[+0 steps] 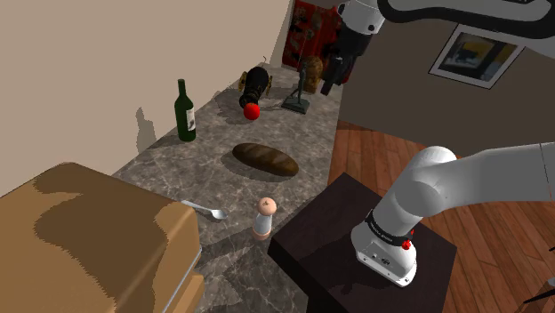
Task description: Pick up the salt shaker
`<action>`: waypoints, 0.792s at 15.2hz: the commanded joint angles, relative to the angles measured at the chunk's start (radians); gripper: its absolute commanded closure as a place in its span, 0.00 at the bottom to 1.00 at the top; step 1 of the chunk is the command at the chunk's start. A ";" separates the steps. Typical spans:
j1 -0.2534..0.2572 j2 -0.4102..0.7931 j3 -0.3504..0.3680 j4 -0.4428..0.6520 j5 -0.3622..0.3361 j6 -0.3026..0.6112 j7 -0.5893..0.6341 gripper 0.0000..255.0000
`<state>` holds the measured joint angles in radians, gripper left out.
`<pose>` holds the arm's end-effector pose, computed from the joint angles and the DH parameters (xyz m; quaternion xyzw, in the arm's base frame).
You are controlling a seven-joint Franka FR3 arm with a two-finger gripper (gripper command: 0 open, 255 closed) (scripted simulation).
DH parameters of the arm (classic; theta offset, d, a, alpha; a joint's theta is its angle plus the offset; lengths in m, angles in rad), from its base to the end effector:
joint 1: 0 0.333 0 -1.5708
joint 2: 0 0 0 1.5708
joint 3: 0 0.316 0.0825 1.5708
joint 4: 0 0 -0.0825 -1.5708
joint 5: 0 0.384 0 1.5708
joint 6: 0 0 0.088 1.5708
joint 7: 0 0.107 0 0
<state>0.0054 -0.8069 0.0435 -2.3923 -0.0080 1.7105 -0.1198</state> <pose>0.3144 0.0186 0.5926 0.9948 0.0787 0.0614 0.0223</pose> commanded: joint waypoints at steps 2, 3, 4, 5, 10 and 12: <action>0.007 0.001 0.009 -0.028 0.007 0.027 0.005 0.00; 0.014 0.003 0.017 -0.055 0.014 0.054 0.009 0.00; 0.021 0.006 0.026 -0.082 0.022 0.082 0.014 0.00; 0.029 0.011 0.035 -0.108 0.029 0.110 0.019 0.00; 0.069 0.054 0.084 -0.221 0.069 0.257 0.042 0.00; 0.086 0.083 0.105 -0.260 0.085 0.321 0.052 0.00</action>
<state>0.0833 -0.7419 0.1382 -2.6385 0.0692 2.0001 -0.0725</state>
